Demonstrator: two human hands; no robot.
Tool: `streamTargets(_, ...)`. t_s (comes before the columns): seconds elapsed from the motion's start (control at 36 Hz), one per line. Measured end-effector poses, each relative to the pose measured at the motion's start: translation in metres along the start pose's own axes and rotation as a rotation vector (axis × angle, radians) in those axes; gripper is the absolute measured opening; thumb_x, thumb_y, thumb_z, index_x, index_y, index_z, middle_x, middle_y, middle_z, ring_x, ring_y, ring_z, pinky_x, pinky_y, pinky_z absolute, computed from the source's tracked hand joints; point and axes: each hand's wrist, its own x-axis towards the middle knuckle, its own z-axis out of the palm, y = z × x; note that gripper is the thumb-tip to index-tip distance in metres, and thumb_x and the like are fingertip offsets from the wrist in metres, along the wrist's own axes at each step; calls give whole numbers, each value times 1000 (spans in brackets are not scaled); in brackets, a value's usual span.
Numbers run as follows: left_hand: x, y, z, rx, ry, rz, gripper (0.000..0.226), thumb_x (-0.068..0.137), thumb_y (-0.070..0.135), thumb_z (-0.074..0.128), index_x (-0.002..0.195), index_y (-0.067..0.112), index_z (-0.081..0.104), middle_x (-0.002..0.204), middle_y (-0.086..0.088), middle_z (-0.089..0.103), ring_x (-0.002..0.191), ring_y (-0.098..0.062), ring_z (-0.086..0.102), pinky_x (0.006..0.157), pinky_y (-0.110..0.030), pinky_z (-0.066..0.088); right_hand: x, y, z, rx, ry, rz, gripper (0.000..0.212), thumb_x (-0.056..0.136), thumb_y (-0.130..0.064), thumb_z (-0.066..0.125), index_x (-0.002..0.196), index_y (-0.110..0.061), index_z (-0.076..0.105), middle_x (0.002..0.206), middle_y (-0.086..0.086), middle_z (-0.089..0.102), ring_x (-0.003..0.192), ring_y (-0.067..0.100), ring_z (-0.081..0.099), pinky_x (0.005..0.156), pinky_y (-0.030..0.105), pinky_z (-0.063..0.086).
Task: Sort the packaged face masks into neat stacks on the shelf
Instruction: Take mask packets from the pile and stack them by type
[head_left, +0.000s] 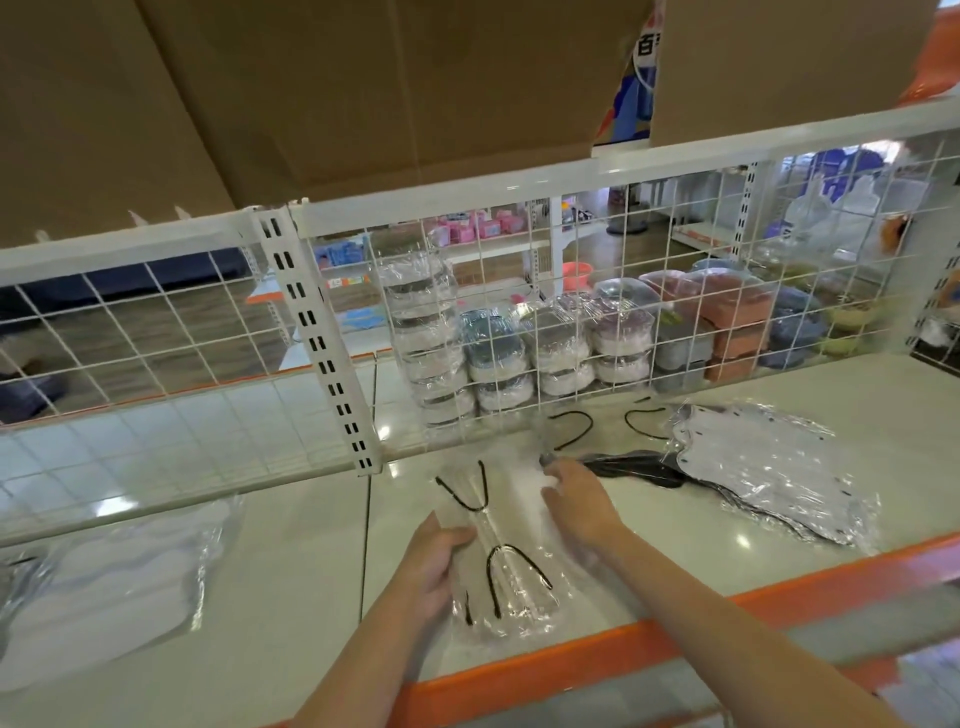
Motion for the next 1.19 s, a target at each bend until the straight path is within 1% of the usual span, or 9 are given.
streamTargets(0.11,1,5,-8,-91,31,-19,44,90,-9,48,133,-3,41,92,-20,67,77,-29,65,64,-38,52,30,18,-26,-593,24,-44,51,93,-6,42,143,-8,31,155,11,16,144,29,10,117,39,22)
streamTargets(0.19,-2,8,-11,-140,9,-8,25,93,-4,47,116,5,53,79,-13,72,73,-24,68,65,-37,50,40,27,-40,-719,-24,-6,65,92,-2,44,149,-11,15,158,10,-8,146,31,-4,118,42,18)
streamTargets(0.39,1,7,-14,-171,31,-22,15,96,2,47,107,5,57,84,-14,70,77,-26,66,72,-39,51,32,29,-37,-976,-21,-118,67,78,2,64,137,-8,33,135,11,44,125,27,42,94,37,46)
streamTargets(0.58,6,7,-15,-123,62,-32,15,96,2,46,105,1,58,78,-13,70,71,-24,66,60,-33,52,20,34,-33,-1112,-67,-228,54,81,-1,62,131,-7,40,129,13,47,107,30,59,86,38,48)
streamTargets(0.75,9,6,-13,-125,106,-72,26,95,2,48,121,-4,51,97,-23,66,87,-32,62,80,-42,50,15,38,-28,-930,35,-227,44,85,3,55,126,-9,45,124,8,46,97,29,62,77,36,48)
streamTargets(0.86,8,5,-13,-128,111,-103,26,96,3,47,121,-4,51,92,-22,66,83,-31,62,70,-40,49,12,33,-21,-509,170,-235,18,96,-12,45,109,-11,58,112,2,56,91,25,60,75,31,44)
streamTargets(1.0,9,4,-13,-188,101,-152,36,99,17,42,126,-5,51,105,-25,65,95,-36,62,80,-45,49,-13,11,-11,68,17,-256,26,89,-3,53,78,-25,64,89,-8,63,83,5,58,70,4,40)
streamTargets(1.08,6,4,-12,-202,64,-187,42,98,32,46,119,-3,58,114,-27,64,108,-39,60,91,-50,47,-24,5,-8,214,-90,-249,25,87,-4,58,75,-24,66,86,-7,67,82,5,61,70,5,43)
streamTargets(1.19,5,-2,-7,-126,-51,-78,40,89,9,57,124,-10,53,107,-27,65,92,-34,67,82,-43,56,-25,0,-5,233,-12,-277,30,79,8,58,76,-21,60,88,-4,59,81,8,57,68,6,42)
